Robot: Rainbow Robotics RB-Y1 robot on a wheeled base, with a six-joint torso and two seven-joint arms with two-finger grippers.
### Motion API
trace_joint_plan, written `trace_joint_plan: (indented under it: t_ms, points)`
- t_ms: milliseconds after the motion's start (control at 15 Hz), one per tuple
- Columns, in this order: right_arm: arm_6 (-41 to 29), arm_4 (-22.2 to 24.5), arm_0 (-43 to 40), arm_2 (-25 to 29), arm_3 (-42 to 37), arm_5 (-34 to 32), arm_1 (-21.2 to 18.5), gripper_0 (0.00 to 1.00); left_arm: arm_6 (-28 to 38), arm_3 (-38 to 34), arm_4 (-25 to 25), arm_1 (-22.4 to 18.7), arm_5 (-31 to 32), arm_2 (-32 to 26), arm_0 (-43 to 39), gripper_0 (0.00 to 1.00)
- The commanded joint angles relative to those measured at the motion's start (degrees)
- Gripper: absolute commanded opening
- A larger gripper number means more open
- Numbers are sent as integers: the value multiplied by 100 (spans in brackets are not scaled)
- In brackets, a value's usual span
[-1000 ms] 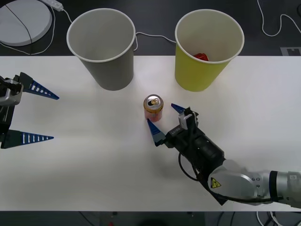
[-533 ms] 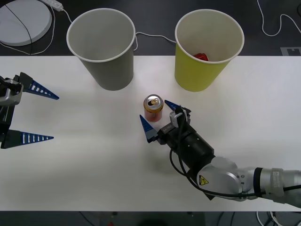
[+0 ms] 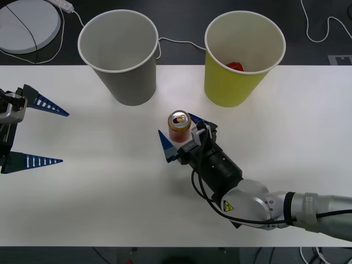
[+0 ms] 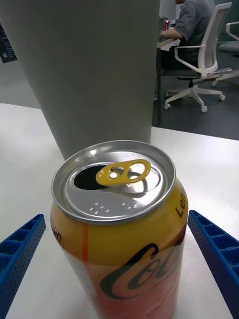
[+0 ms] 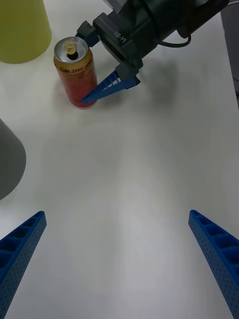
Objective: Put the can into the green bin and the plastic bottle into the gray bin
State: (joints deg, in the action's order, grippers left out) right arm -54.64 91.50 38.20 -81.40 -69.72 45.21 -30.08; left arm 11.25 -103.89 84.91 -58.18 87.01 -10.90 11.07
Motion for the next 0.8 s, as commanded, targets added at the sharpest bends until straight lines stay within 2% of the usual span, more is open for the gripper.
trace_joint_plan:
  t_ms: [67, 133, 200, 267, 333, 400, 800]
  points:
    - [15, -1, 38, 1, 2, -3, 2, 100, 0, 0, 0, 0, 1, 0, 0, 100]
    - [41, -1, 47, 1, 2, 6, 2, 100, 0, 0, 0, 0, 1, 0, 0, 100]
    - [59, -1, 47, 1, 2, 6, 2, 88, 0, 0, 0, 0, 1, 0, 0, 100]
    - [76, 8, 56, 1, 2, 6, 2, 44, 0, 0, 0, 0, 1, 0, 0, 100]
    - [85, 8, 64, 1, 2, 6, 11, 7, 0, 0, 0, 0, 1, 0, 0, 100]
    - [94, 8, 64, 1, 2, -3, 2, 0, 0, 0, 0, 0, 1, 0, 0, 100]
    - [85, 96, 56, 1, -6, -3, -33, 0, 0, 0, 0, 0, 1, 0, 0, 100]
